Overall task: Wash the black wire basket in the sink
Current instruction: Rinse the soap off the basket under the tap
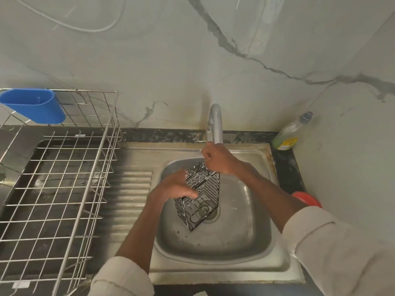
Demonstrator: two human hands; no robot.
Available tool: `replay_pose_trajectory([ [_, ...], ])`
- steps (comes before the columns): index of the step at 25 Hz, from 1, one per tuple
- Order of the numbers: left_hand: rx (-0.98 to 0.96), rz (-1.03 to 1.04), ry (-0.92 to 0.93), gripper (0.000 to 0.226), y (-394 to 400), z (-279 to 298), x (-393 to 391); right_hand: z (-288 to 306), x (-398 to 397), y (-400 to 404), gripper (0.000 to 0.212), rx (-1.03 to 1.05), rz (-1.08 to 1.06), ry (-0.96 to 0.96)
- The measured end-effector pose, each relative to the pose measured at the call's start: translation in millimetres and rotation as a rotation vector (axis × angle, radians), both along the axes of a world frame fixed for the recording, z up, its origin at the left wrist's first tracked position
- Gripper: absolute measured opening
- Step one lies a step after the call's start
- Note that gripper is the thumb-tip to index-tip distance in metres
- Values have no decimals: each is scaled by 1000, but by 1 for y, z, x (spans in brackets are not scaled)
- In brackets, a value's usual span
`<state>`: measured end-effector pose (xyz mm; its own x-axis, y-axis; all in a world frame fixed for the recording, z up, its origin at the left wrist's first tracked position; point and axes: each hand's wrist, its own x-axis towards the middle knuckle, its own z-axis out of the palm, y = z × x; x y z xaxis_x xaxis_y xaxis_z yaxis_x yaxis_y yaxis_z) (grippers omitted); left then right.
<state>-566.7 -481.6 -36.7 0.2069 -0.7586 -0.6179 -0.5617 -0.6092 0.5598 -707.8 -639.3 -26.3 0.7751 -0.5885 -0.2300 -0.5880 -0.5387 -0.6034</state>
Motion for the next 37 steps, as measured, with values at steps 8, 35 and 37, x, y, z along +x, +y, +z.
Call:
replay_pose_trajectory([
  [8,-15,-278,8,79,-57,30,7,16,-47,-9,73,273,56,229],
  [35,-529,278,333,46,-88,-2,-57,51,-107,14,98,269,-405,101],
  [37,-493,347,293,29,-98,-1,-62,54,-104,25,70,232,-562,78],
])
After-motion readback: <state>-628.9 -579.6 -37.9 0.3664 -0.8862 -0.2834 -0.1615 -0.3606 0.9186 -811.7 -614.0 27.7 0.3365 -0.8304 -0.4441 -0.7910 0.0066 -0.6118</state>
